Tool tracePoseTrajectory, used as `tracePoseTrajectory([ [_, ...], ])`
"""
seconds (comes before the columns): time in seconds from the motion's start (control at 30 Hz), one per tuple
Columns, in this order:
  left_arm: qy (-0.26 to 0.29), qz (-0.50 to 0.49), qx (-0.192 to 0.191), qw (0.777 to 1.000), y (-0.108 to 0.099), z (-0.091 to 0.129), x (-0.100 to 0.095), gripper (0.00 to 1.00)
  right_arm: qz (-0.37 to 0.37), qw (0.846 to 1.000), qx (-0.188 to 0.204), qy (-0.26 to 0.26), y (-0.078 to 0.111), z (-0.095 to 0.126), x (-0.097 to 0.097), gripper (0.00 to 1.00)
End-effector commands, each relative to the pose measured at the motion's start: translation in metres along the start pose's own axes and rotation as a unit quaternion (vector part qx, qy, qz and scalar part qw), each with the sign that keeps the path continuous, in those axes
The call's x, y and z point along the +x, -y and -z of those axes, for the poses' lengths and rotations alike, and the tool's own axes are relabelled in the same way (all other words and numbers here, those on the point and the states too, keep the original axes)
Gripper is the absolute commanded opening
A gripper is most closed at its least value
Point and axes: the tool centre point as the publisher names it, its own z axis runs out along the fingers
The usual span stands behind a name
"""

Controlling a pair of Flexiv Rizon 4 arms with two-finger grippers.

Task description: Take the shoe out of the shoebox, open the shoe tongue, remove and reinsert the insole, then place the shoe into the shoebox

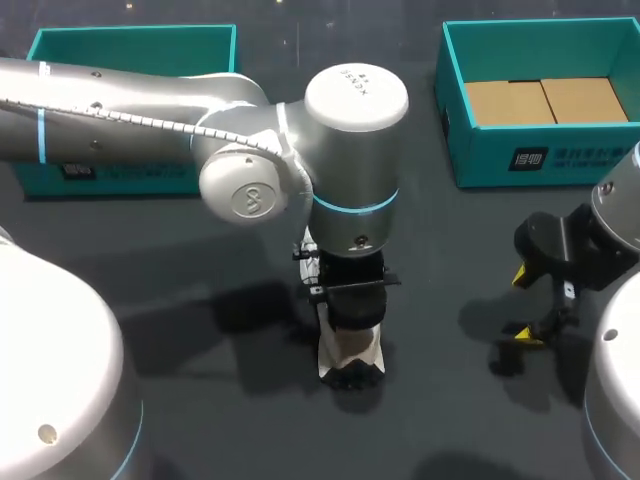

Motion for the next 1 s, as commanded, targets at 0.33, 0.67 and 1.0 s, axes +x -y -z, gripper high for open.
tracePoseTrajectory([
  [0.33, -0.08, 0.018, -0.003, 0.997, -0.01, -0.043, -0.005, 0.0, 0.0, 1.0, 0.0, 0.002, 0.001, 0.001, 0.002, 1.0],
  [0.67, -0.006, 0.032, 0.004, 0.999, -0.011, -0.026, -0.01, 0.0, 0.0, 1.0, 0.0, 0.002, 0.001, 0.001, 0.002, 1.0],
  [1.0, 0.087, 0.027, -0.038, 0.995, -0.005, 0.027, -0.006, 0.0, 0.0, 1.0, 0.0, 0.002, 0.001, 0.001, 0.002, 1.0],
])
